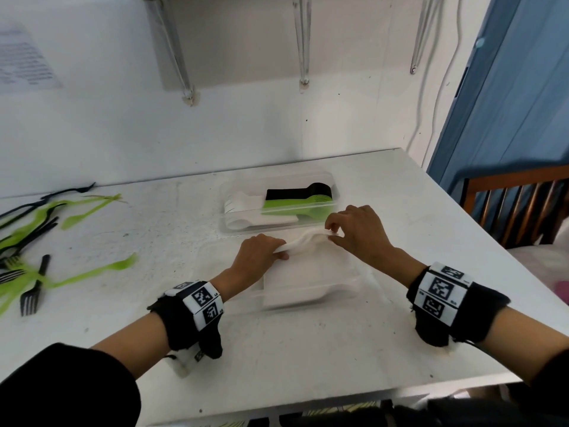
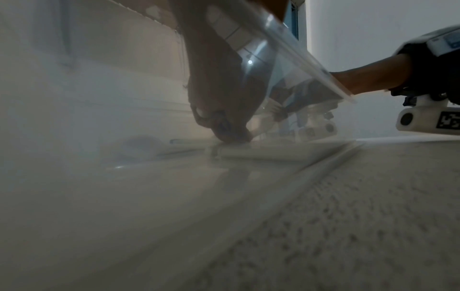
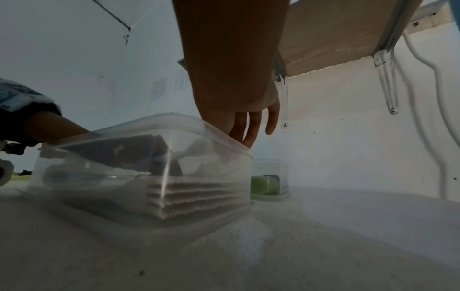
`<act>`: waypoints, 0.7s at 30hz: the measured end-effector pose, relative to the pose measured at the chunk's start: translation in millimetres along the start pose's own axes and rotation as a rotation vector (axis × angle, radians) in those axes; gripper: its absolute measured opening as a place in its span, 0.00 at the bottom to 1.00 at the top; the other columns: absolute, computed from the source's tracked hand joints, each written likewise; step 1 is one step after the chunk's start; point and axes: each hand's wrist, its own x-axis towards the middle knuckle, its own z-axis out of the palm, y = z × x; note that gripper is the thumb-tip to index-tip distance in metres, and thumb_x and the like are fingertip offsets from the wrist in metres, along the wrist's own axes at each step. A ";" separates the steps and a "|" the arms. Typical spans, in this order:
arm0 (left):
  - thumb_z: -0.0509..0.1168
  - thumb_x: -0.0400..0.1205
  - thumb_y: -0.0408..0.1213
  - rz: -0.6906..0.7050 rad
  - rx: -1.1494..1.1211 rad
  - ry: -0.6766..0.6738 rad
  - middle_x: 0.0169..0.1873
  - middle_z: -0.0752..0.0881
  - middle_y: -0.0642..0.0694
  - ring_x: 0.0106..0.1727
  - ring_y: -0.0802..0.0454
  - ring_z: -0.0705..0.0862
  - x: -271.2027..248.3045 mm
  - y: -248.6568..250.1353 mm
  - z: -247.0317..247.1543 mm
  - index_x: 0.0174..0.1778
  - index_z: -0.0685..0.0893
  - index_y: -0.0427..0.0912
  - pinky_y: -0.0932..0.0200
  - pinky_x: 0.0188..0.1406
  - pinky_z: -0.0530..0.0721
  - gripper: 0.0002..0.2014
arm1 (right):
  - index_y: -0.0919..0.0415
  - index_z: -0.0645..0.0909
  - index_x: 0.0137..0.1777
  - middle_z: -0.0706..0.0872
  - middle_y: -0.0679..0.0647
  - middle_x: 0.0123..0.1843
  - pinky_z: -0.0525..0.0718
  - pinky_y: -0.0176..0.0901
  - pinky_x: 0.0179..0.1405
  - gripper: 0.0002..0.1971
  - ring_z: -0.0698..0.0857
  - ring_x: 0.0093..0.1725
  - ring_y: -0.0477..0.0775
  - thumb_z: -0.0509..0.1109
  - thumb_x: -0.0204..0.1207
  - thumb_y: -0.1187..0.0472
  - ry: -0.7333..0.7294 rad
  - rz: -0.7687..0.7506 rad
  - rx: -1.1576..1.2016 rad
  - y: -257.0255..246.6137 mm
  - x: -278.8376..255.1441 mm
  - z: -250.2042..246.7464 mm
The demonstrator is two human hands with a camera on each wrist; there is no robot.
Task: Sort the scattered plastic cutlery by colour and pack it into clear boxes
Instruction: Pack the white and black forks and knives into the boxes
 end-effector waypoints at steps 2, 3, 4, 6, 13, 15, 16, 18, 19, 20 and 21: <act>0.64 0.82 0.42 0.000 -0.024 0.012 0.44 0.88 0.44 0.47 0.46 0.83 -1.3 -0.3 0.3 0.51 0.88 0.42 0.58 0.35 0.64 0.10 | 0.59 0.85 0.45 0.89 0.49 0.40 0.63 0.42 0.45 0.05 0.83 0.44 0.58 0.75 0.70 0.60 0.040 -0.001 0.005 0.3 1.2 3.7; 0.64 0.82 0.42 0.005 -0.040 0.025 0.44 0.88 0.45 0.47 0.46 0.83 -1.9 -0.3 0.0 0.52 0.88 0.43 0.59 0.34 0.64 0.10 | 0.59 0.85 0.43 0.89 0.50 0.37 0.64 0.42 0.44 0.05 0.84 0.42 0.59 0.76 0.68 0.62 0.060 0.005 0.010 0.8 1.3 5.7; 0.65 0.81 0.42 0.010 -0.060 0.041 0.44 0.88 0.45 0.47 0.47 0.84 -2.3 -0.4 -0.3 0.53 0.88 0.44 0.59 0.35 0.65 0.10 | 0.59 0.84 0.42 0.89 0.50 0.36 0.64 0.43 0.44 0.06 0.84 0.41 0.60 0.77 0.67 0.63 0.073 0.016 0.009 0.7 1.0 7.0; 0.66 0.81 0.42 0.026 -0.075 0.066 0.45 0.89 0.45 0.48 0.47 0.84 -2.6 -0.9 -0.5 0.55 0.88 0.45 0.59 0.35 0.66 0.10 | 0.59 0.83 0.42 0.89 0.51 0.38 0.63 0.43 0.44 0.05 0.82 0.43 0.60 0.75 0.68 0.63 0.052 0.036 -0.009 -0.1 0.8 8.0; 0.66 0.80 0.46 0.037 -0.027 0.049 0.43 0.87 0.44 0.47 0.45 0.83 0.2 -0.4 -0.8 0.51 0.88 0.41 0.57 0.36 0.70 0.12 | 0.58 0.84 0.45 0.89 0.50 0.41 0.61 0.43 0.46 0.03 0.81 0.46 0.57 0.72 0.72 0.62 0.051 0.023 0.019 0.6 -0.5 9.3; 0.67 0.80 0.47 0.031 -0.044 0.035 0.46 0.87 0.45 0.49 0.47 0.82 -0.2 1.3 -1.6 0.55 0.87 0.45 0.57 0.38 0.70 0.13 | 0.57 0.85 0.44 0.89 0.48 0.39 0.61 0.42 0.46 0.04 0.82 0.44 0.57 0.74 0.70 0.62 0.089 0.011 0.095 2.5 -1.1 11.0; 0.67 0.79 0.47 0.026 -0.050 0.034 0.47 0.87 0.46 0.50 0.47 0.82 -0.3 2.0 -2.0 0.56 0.87 0.46 0.56 0.39 0.71 0.13 | 0.57 0.85 0.43 0.88 0.47 0.38 0.64 0.42 0.46 0.04 0.82 0.42 0.55 0.76 0.68 0.62 0.107 -0.001 0.152 3.0 -1.3 11.3; 0.68 0.78 0.47 0.006 -0.079 0.045 0.45 0.87 0.46 0.48 0.48 0.82 0.3 1.7 -2.8 0.54 0.88 0.45 0.55 0.40 0.72 0.13 | 0.57 0.85 0.42 0.87 0.46 0.36 0.75 0.47 0.45 0.06 0.81 0.37 0.50 0.78 0.65 0.63 0.151 -0.027 0.281 3.2 -0.3 10.8; 0.70 0.78 0.46 -0.011 -0.127 0.058 0.42 0.87 0.46 0.45 0.48 0.82 1.0 0.4 -3.0 0.51 0.88 0.43 0.56 0.38 0.72 0.12 | 0.57 0.85 0.43 0.87 0.46 0.36 0.79 0.48 0.44 0.08 0.80 0.37 0.49 0.79 0.65 0.63 0.167 -0.009 0.357 2.3 0.9 9.3; 0.71 0.77 0.44 -0.027 -0.199 0.079 0.37 0.86 0.48 0.39 0.50 0.81 1.7 -1.2 -3.2 0.48 0.89 0.43 0.58 0.34 0.71 0.10 | 0.58 0.85 0.46 0.86 0.47 0.38 0.80 0.46 0.44 0.10 0.81 0.37 0.48 0.79 0.65 0.63 0.177 0.038 0.447 0.9 2.8 7.1; 0.72 0.76 0.43 -0.044 -0.290 0.106 0.31 0.84 0.51 0.33 0.53 0.79 2.4 -2.9 -3.1 0.45 0.90 0.42 0.61 0.30 0.69 0.09 | 0.59 0.84 0.49 0.85 0.48 0.40 0.80 0.41 0.44 0.13 0.81 0.39 0.48 0.79 0.66 0.64 0.190 0.095 0.544 -0.6 5.1 4.6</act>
